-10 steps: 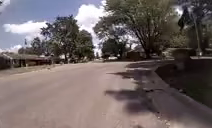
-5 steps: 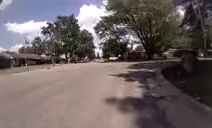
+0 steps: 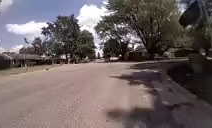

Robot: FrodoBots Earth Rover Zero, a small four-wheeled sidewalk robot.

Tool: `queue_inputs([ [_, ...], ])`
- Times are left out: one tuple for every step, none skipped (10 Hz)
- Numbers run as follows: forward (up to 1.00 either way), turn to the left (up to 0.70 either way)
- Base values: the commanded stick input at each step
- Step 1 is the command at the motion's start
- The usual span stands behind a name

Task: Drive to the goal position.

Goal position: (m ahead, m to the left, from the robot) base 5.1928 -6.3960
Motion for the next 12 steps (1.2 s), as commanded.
queue_inputs([
  [0.70,0.00],
  [0.70,0.00],
  [0.70,0.00],
  [0.70,-0.09],
  [0.70,-0.35],
  [0.70,-0.35],
  [0.70,-0.35],
  [0.70,-0.35],
  [0.70,-0.35],
  [0.70,-0.18],
  [0.70,0.00],
  [0.70,0.00],
])
